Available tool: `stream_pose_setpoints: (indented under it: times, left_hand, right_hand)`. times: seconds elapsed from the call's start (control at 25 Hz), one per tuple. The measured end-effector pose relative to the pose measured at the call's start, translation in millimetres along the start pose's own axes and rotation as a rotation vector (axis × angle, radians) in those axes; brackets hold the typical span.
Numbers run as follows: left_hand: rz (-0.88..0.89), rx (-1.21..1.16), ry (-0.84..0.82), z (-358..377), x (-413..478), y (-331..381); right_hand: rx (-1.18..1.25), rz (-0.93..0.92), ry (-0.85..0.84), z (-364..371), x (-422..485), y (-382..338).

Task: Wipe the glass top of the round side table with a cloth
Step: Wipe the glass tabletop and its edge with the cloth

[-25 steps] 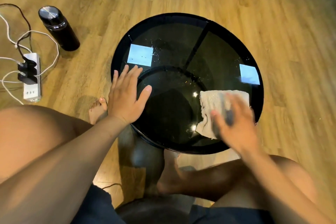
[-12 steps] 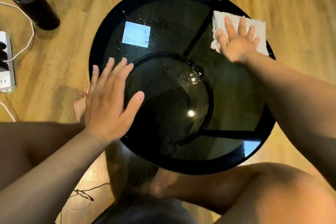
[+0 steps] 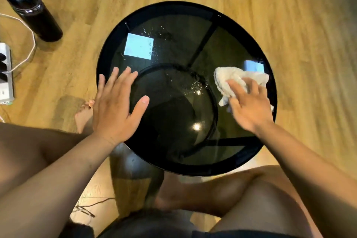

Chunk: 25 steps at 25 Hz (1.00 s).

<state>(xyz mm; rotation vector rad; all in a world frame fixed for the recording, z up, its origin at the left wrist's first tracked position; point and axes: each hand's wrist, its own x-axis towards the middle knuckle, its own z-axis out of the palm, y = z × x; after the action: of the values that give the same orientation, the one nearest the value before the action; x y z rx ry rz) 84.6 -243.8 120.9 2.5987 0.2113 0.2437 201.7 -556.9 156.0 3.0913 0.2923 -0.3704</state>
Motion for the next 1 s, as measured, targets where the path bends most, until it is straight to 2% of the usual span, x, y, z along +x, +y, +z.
stream_pose_setpoints:
  times: [0.12,0.24,0.36,0.6,0.68,0.88,1.0]
  left_hand:
    - [0.003,0.026,-0.011,-1.1,0.1,-0.5]
    - [0.036,0.066,-0.027,1.2,-1.6,0.5]
    - [0.042,0.040,-0.017,1.6,-0.5,-0.9]
    - [0.043,-0.056,0.021,-0.1,0.4,-1.7]
    - [0.039,-0.056,0.019,-0.4,1.5,-1.5]
    - [0.018,0.006,-0.022,-0.6,1.5,-0.7]
    - [-0.014,0.046,-0.012,0.9,2.0,0.6]
  right_hand:
    - [-0.013,-0.053,0.007,14.6,-104.0,-2.4]
    - [-0.057,-0.175,0.016,27.2,-122.4,5.9]
    - [-0.077,-0.200,0.029,22.4,-67.1,14.6]
    - [-0.110,-0.070,0.052,-16.3,150.1,10.6]
    - [-0.104,-0.063,0.072,-28.7,195.1,1.3]
    - [-0.145,-0.065,0.142,-43.1,190.6,13.6]
    - [-0.144,0.056,0.136,-33.2,141.0,34.4]
